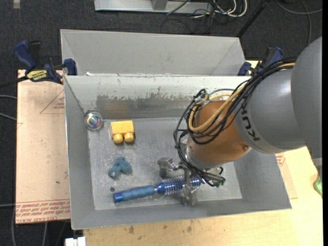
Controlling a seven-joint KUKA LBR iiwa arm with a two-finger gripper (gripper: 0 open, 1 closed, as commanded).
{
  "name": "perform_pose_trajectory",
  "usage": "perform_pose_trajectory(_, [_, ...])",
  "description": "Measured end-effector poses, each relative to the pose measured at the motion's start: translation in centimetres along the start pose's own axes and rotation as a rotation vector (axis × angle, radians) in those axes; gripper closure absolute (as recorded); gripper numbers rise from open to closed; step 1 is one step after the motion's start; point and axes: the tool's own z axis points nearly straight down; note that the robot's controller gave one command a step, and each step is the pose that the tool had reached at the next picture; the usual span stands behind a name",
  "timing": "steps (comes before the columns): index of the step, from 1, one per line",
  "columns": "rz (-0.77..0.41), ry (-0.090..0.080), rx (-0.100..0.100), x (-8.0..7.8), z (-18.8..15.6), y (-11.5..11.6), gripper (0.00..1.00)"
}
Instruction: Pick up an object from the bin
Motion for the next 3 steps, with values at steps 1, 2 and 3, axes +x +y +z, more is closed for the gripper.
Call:
perform_pose_trajectory(1, [0.002, 0.002, -0.001, 0.1, 0.1, 0.0, 1.0])
perform_pose_trajectory(2, [0.003, 0.011, -0.003, -0.1, -5.3, 0.0, 1.0])
perform_pose_trajectory(3, [0.005, 0.008, -0.002, -0.5, -12.3, 0.0, 1.0])
